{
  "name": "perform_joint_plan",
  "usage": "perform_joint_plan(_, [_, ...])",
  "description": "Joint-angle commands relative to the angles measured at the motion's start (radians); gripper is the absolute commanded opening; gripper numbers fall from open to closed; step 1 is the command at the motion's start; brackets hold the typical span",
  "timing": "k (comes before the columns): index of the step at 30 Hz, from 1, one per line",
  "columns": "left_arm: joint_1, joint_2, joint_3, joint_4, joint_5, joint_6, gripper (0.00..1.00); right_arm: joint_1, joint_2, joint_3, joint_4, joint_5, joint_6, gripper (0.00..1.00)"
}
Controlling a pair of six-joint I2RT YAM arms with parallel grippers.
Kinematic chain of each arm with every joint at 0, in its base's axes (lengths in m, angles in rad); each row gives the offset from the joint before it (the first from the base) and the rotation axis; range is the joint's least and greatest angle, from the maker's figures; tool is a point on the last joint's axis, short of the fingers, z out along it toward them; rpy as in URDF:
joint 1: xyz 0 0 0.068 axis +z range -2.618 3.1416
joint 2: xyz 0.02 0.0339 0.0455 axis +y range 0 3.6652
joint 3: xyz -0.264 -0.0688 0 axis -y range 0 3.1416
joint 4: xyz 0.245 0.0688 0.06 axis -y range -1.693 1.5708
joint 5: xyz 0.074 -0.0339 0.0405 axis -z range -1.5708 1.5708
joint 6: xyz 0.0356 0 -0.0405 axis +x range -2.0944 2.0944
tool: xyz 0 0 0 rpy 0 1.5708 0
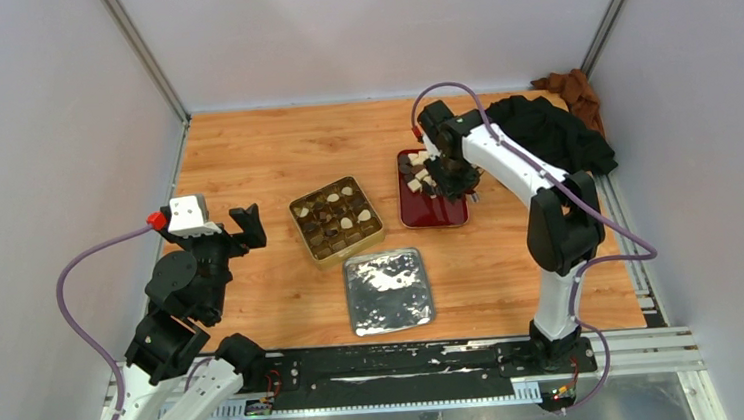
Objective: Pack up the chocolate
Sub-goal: Pick up the fake chocolate from the plate.
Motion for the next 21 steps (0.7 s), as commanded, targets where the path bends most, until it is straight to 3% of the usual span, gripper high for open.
perform_joint_plan(1, [0.006, -0.003, -0.012, 0.021, -0.004, 0.002, 1.0, -0.008, 0.029, 0.05, -0.019, 0.014, 0.039, 0.4])
perform_joint_plan(21, [0.005, -0.004, -0.012, 0.02, -0.005, 0.002, 1.0, 0.009, 0.071, 0.083, -0.037, 0.053, 0.048, 0.38])
